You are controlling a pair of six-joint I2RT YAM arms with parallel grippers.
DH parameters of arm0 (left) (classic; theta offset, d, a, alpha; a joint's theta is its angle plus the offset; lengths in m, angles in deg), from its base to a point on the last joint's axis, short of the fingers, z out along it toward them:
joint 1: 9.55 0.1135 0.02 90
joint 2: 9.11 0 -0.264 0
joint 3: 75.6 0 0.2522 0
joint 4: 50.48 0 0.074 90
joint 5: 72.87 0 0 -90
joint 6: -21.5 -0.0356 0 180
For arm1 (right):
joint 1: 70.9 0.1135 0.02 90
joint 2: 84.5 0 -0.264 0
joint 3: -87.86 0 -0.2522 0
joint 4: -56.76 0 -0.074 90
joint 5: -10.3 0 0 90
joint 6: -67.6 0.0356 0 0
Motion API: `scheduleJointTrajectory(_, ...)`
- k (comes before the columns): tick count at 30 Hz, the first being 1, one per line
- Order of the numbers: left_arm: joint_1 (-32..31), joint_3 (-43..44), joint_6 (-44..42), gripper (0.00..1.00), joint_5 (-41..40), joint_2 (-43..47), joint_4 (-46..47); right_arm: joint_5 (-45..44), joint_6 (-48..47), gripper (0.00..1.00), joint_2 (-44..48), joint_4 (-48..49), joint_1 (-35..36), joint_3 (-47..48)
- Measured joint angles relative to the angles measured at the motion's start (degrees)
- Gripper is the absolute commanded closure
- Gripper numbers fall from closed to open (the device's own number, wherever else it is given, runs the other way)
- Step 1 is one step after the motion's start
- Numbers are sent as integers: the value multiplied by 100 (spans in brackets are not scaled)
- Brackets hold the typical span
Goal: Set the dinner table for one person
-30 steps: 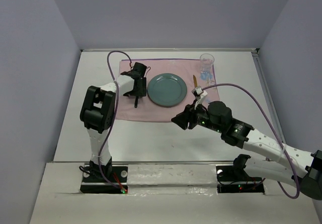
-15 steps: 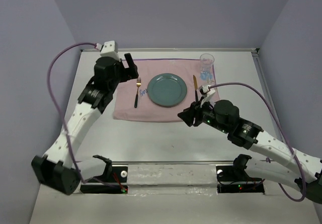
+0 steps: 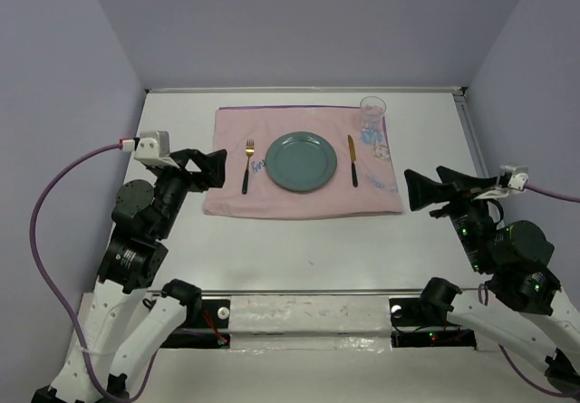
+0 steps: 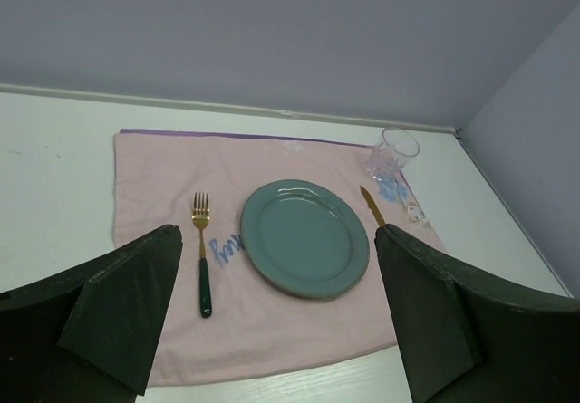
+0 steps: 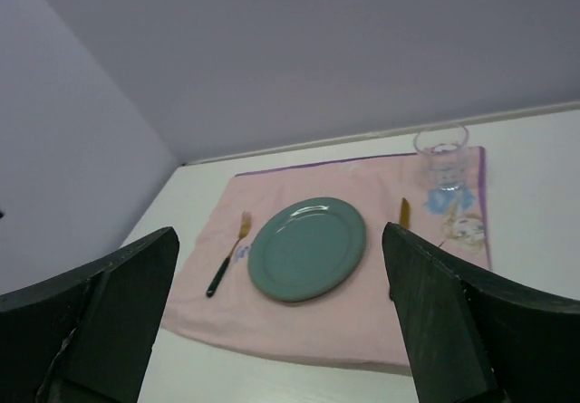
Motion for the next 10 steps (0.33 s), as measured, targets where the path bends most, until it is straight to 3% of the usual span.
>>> scheduleJointTrajectory(4, 0, -450, -181, 1, -15, 319, 66, -789, -48, 0, 68, -48, -4, -341)
scheduleJointTrajectory(10, 0, -1005, -382, 1, -70, 525, 170, -1182, -9, 0, -210, -249, -4, -577)
